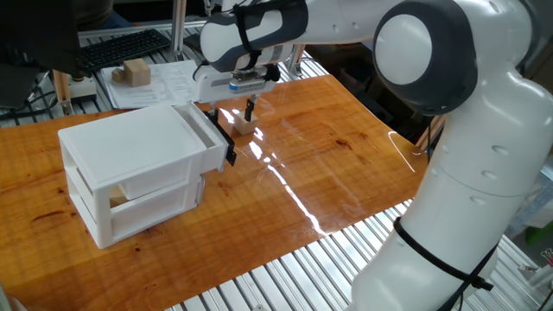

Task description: Put things in the drawer

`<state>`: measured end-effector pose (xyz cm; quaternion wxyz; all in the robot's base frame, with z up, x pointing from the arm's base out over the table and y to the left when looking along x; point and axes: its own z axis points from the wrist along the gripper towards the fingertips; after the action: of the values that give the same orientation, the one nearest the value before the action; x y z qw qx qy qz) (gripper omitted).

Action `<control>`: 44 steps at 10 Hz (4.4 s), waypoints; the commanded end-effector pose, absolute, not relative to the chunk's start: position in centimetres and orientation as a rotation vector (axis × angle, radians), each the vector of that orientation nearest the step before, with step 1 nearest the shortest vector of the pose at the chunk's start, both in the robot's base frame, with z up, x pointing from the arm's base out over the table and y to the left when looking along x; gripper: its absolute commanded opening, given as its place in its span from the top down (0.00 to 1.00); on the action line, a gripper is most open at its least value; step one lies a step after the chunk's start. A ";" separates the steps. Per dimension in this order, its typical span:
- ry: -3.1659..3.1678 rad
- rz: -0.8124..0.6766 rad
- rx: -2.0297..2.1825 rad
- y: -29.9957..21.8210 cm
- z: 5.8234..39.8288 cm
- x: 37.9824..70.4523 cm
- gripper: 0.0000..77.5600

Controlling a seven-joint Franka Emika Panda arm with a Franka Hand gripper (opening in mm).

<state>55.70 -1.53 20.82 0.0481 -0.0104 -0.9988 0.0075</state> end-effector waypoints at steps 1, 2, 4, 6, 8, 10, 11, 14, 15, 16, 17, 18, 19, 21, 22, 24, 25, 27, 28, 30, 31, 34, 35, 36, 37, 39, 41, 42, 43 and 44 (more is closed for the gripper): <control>-3.048 0.030 -0.040 -1.8 21.0 55.8 0.00; -3.048 0.034 -0.041 -1.9 21.0 55.9 0.00; -3.047 0.035 -0.028 -2.3 21.0 56.2 0.00; -3.046 0.035 -0.015 -2.9 21.0 56.7 0.00; -3.045 0.036 -0.010 -3.2 21.1 57.0 0.00; -3.045 0.045 -0.006 -3.4 21.1 57.2 0.00; -3.044 0.053 0.001 -3.6 21.1 57.4 0.00; -3.038 0.055 0.017 -3.9 21.4 57.9 0.00; -3.035 0.046 0.008 -3.9 21.4 57.9 0.00; -3.035 0.040 0.002 -3.8 21.5 57.8 0.00; -3.035 0.035 -0.001 -3.7 21.6 57.8 0.00; -3.037 0.033 -0.008 -3.2 22.1 57.7 0.00; -3.037 0.030 -0.010 -3.0 22.3 57.6 0.00; -3.034 0.036 0.000 -2.8 23.3 57.9 0.00; -3.032 0.038 0.010 -3.0 23.7 58.2 0.00; -3.031 0.048 0.008 -3.4 24.1 58.7 0.00; -3.032 0.054 0.005 -3.5 24.2 58.8 0.00; -3.033 0.058 -0.009 -3.8 24.6 59.3 0.00; -3.033 0.061 -0.010 -4.1 24.7 59.6 0.00; -3.027 0.059 -0.020 -4.7 25.0 60.3 0.00; -3.025 0.057 -0.029 -5.1 25.1 60.6 0.00; -3.024 0.042 -0.039 -5.7 25.1 60.9 0.00; -3.024 0.042 -0.039 -5.7 25.1 60.9 0.00; -3.018 0.011 -0.036 -5.7 25.1 60.9 0.00; -3.007 0.012 -0.058 -5.7 25.1 60.9 0.00; -2.976 0.013 -0.141 -5.7 25.1 60.9 0.00; -2.944 0.027 -0.263 -5.7 25.1 60.9 0.00; -2.931 0.034 -0.330 -5.7 25.1 60.9 0.00; -2.930 0.037 -0.345 -5.7 25.1 60.9 0.00; -2.935 0.039 -0.366 -5.7 25.1 60.9 0.00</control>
<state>60.84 -5.68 24.91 0.0901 -0.1017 -0.9907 0.0087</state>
